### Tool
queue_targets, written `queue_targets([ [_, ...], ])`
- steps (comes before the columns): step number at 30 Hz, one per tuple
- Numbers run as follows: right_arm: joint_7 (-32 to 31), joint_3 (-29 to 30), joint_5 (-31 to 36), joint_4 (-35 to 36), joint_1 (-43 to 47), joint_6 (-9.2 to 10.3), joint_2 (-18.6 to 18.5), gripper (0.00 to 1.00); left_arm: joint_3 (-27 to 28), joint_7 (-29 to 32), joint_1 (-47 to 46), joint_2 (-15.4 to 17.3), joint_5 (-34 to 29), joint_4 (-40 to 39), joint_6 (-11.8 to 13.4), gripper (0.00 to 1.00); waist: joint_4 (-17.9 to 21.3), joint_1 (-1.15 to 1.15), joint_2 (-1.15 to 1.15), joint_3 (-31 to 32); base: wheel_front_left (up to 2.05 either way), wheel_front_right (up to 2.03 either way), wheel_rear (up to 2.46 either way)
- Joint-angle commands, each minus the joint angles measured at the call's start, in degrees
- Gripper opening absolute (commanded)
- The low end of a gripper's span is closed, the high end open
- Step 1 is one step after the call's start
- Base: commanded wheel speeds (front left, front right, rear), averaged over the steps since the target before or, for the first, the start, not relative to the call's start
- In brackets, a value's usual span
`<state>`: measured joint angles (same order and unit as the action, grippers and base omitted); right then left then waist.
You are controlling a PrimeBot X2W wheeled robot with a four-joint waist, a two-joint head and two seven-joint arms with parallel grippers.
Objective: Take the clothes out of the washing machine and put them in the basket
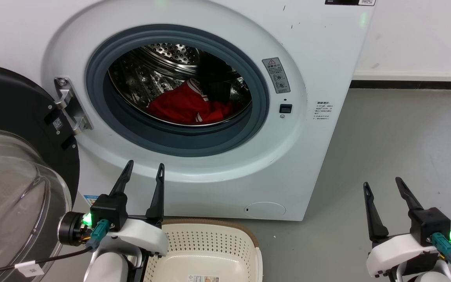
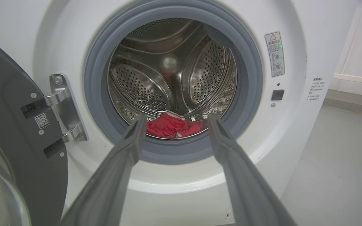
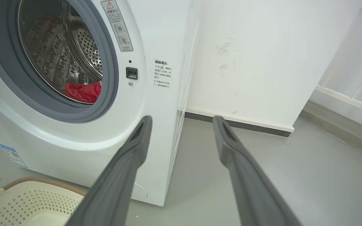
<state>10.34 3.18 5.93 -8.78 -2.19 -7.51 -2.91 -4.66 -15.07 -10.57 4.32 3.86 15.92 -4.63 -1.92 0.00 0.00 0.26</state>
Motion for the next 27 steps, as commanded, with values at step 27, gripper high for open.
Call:
queue_targets([
  [27,-0.6,-1.1,-0.5,0.7,-1.2,0.04,0.1,1.0,3.1,-0.1,-3.5,-0.6,-0.5,4.3,0.0,1.0,2.3,0.0,0.0,-1.7,0.0,0.0,0.0],
])
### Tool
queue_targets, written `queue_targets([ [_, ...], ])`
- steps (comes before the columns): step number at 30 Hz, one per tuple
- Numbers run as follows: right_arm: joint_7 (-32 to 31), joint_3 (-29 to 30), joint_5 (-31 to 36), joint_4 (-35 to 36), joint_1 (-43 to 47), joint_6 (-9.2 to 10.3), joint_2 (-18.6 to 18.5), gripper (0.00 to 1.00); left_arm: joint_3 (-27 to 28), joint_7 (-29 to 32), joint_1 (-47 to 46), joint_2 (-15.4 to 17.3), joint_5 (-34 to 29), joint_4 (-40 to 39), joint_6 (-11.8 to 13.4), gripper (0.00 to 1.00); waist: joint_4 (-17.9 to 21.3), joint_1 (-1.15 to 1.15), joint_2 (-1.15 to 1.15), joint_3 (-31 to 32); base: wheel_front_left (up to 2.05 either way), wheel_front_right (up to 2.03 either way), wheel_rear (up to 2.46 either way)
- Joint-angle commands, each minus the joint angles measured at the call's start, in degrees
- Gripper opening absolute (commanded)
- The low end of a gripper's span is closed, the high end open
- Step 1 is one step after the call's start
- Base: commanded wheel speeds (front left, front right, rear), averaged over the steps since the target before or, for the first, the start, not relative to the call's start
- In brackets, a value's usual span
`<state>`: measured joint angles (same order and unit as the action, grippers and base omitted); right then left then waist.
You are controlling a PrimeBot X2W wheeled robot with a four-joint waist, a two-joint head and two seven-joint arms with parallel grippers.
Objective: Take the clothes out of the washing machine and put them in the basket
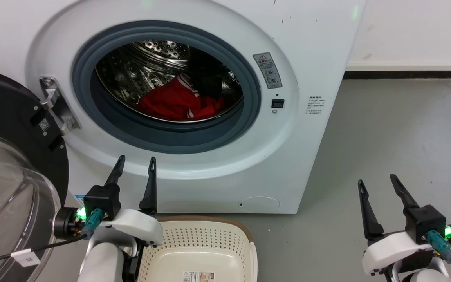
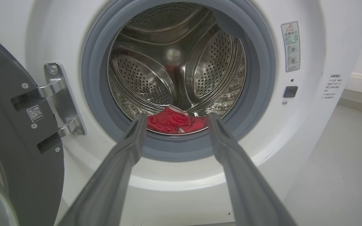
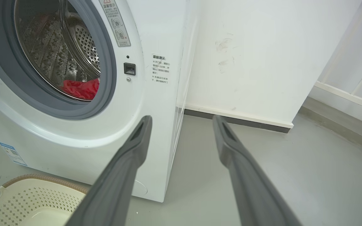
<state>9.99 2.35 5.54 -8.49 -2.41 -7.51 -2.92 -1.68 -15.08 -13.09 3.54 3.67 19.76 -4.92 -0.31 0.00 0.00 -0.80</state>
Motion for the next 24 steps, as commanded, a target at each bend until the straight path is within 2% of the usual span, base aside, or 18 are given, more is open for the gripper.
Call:
queue_targets([
  [1,-0.3,-0.4,-0.3,0.5,-1.2,0.04,0.1,1.0,0.3,-0.1,-1.7,0.2,-0.3,0.9,0.3,1.0,1.1,0.0,0.0,-1.1,0.0,0.0,0.0],
  [9,0.0,-1.6,-1.9,2.1,-3.4,0.04,0.1,1.0,2.2,-0.1,-9.3,2.0,0.1,7.3,0.5,1.0,5.0,0.0,0.0,-7.3,0.0,0.0,0.0],
  [24,2.7,-4.8,-4.8,2.1,-10.4,0.05,0.1,1.0,3.5,-0.1,-29.9,10.3,-0.8,22.0,-0.1,1.0,12.4,0.0,0.0,-22.2,0.0,0.0,0.0],
])
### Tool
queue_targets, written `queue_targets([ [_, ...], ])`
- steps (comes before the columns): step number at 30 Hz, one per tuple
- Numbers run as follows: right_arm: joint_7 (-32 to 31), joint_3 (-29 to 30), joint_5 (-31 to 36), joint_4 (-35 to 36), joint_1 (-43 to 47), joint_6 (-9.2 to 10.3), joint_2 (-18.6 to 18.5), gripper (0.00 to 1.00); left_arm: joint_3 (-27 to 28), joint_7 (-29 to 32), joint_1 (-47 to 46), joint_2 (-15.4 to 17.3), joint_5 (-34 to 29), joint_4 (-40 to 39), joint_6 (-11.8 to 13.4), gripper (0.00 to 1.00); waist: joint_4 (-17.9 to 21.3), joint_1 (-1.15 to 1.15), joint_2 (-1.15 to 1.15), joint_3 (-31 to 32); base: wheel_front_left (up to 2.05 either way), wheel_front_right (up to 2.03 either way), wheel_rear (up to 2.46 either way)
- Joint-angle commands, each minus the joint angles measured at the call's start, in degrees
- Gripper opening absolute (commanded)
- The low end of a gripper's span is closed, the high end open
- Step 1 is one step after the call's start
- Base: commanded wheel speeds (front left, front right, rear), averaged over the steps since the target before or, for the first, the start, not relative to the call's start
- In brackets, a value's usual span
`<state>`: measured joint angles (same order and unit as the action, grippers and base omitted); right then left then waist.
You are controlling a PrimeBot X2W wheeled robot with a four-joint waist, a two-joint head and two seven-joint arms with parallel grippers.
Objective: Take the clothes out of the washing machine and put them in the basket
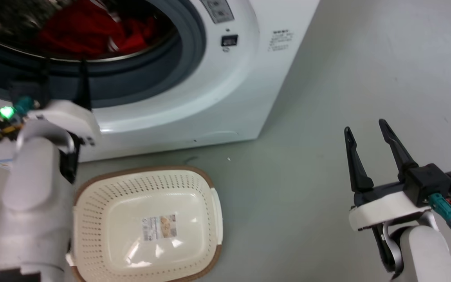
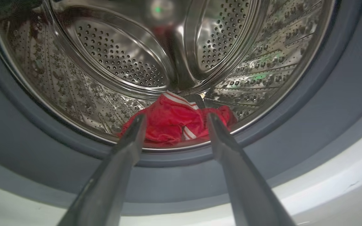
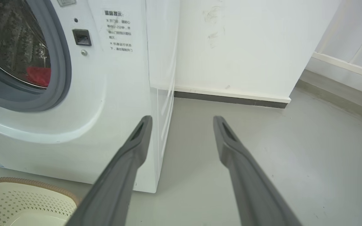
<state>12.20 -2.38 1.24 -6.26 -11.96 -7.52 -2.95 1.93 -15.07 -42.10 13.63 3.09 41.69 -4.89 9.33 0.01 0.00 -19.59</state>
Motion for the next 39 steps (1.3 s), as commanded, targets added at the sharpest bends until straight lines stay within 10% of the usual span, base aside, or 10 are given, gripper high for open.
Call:
queue_targets([
  [1,0.7,-0.3,-0.7,-0.4,-1.4,0.05,0.1,1.0,-0.1,-0.1,-2.5,1.1,-0.4,1.1,-0.1,1.0,3.4,-0.01,0.0,-4.4,0.0,0.0,0.0],
  [20,3.0,-6.5,-7.6,-2.7,-8.2,0.05,0.2,1.0,-3.4,10.6,-31.6,15.8,-4.0,12.8,-1.5,1.0,12.9,-0.01,0.0,-18.6,0.0,0.0,0.0],
  [39,3.0,-8.9,-10.9,0.0,-9.3,0.06,0.1,1.0,-11.8,42.2,-46.1,22.7,-1.8,20.1,-2.6,1.0,15.6,-0.01,0.0,-24.7,0.0,0.0,0.0],
])
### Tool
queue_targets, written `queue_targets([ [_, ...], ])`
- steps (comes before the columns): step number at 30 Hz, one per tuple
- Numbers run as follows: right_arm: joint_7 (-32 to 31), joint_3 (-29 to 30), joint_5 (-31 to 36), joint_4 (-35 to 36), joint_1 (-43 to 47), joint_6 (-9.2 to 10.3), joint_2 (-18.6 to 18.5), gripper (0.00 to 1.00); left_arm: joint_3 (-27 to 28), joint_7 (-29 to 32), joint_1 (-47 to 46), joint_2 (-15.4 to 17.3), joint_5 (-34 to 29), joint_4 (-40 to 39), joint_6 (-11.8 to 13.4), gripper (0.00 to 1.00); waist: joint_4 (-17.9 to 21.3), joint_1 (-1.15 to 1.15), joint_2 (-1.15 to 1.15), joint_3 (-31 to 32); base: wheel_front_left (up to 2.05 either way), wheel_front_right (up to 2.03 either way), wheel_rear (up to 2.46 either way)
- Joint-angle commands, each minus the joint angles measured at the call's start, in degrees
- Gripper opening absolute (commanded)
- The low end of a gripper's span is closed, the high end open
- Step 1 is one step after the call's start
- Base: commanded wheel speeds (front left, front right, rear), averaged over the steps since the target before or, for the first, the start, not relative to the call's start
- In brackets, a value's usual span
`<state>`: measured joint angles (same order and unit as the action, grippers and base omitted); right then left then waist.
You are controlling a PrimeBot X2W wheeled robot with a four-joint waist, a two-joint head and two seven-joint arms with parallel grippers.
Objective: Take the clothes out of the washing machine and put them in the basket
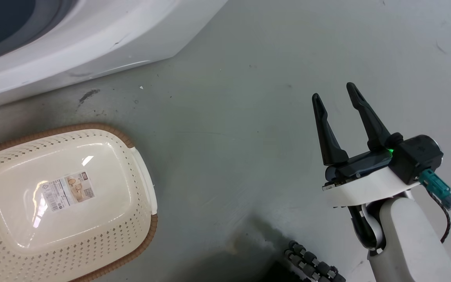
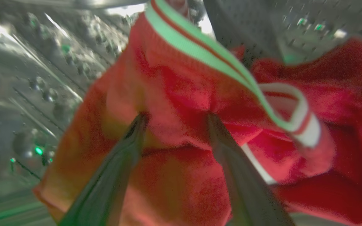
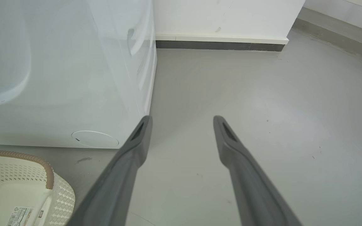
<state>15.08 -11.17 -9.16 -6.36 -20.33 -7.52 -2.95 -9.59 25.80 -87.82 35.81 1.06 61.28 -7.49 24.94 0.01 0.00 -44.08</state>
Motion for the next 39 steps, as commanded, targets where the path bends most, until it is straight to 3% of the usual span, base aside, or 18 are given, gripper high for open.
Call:
queue_targets([
  [1,0.1,-0.2,-0.7,0.2,-1.1,0.06,0.1,1.0,-0.4,3.0,-0.5,0.6,0.8,0.6,0.0,1.0,0.1,-0.01,0.0,-0.3,0.0,0.0,0.0],
  [4,0.1,-0.6,-0.9,0.4,-1.1,0.06,0.1,1.0,0.1,7.0,-0.8,0.9,1.8,0.4,0.1,1.0,0.2,-0.01,0.0,-0.7,0.0,0.0,0.0],
  [5,0.1,-0.7,-0.9,0.4,-1.2,0.06,0.1,1.0,0.0,7.7,-0.6,1.1,1.8,-0.1,0.4,0.8,0.3,-0.01,0.0,-0.8,0.0,0.0,0.0],
  [6,0.1,-0.8,-0.9,0.4,-1.2,0.06,0.1,1.0,0.1,8.4,-0.3,1.1,2.0,-0.6,0.7,0.28,0.4,-0.01,0.0,-0.9,0.0,0.0,0.0],
  [7,0.1,-0.8,-1.0,0.5,-1.3,0.06,0.1,1.0,0.2,8.6,0.0,1.3,2.1,-1.3,1.2,0.0,0.4,-0.01,0.0,-0.9,0.0,0.0,0.0],
  [15,0.1,-0.5,-1.0,0.1,-1.5,0.06,0.1,1.0,0.9,4.8,4.4,1.4,3.1,-9.0,4.4,0.0,0.4,-0.01,0.0,-0.4,0.0,0.0,0.0],
  [25,0.1,0.5,0.1,0.1,-1.8,0.06,0.1,1.0,2.7,-9.3,12.7,-1.1,6.3,-17.5,7.1,0.0,-0.6,-0.01,0.0,2.6,0.0,0.0,0.0],
  [39,0.1,2.8,3.8,-2.0,3.0,0.06,0.1,1.0,3.5,-31.1,27.2,-8.5,10.6,-12.9,8.0,0.0,-5.3,-0.01,0.0,15.1,0.0,0.0,0.0],
])
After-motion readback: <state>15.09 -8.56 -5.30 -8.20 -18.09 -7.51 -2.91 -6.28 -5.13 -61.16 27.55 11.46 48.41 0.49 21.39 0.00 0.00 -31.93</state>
